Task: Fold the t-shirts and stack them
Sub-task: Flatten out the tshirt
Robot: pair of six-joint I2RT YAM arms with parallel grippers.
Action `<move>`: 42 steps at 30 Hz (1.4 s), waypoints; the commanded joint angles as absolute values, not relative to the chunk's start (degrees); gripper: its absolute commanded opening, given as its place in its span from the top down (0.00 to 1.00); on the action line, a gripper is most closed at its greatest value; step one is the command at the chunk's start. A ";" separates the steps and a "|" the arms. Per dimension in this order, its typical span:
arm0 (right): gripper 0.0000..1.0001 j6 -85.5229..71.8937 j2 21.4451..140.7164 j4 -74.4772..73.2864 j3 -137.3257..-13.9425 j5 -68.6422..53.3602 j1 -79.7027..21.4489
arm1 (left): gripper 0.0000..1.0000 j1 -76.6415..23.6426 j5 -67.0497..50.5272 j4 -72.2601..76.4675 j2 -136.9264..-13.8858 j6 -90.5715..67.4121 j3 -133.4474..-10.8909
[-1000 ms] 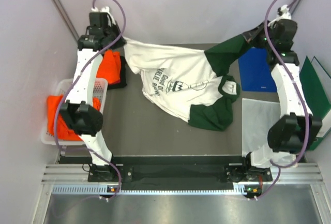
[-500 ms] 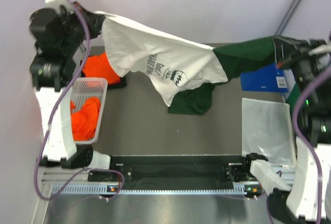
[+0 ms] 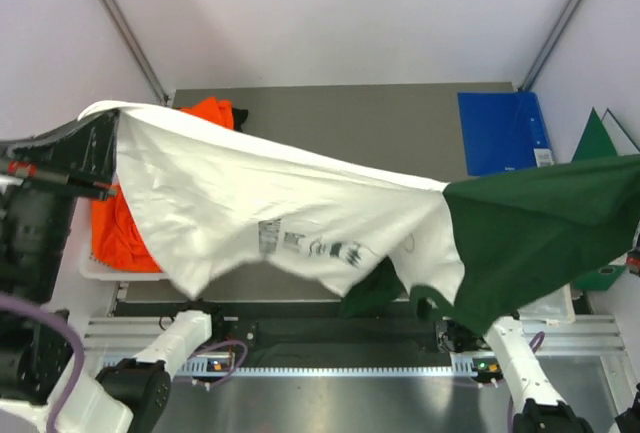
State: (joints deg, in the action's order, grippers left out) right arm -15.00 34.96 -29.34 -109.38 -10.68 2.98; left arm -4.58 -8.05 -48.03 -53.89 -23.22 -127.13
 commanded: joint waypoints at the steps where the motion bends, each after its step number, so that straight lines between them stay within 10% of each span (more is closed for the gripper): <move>1: 1.00 -13.71 47.16 -29.98 -110.04 -3.34 1.58 | 1.00 -4.22 -6.33 -51.51 -63.53 -23.73 -121.66; 17: 1.00 -13.00 105.96 -17.85 -119.14 -12.65 2.11 | 1.00 -4.04 -2.82 -41.49 -103.68 -21.18 -112.32; 24: 1.00 -17.83 136.03 -14.34 -138.16 -15.29 3.25 | 1.00 -2.55 -1.75 -45.79 -139.59 -21.96 -143.62; 42: 1.00 -35.77 128.24 0.97 -122.52 -27.50 5.01 | 1.00 -0.97 -7.29 -32.16 -134.74 -30.76 -136.95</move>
State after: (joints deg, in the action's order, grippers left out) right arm -31.57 136.86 -3.77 -122.72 -21.96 4.36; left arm -1.63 -6.00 -35.81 -142.63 -28.82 -138.96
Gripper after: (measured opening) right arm 0.010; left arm 0.015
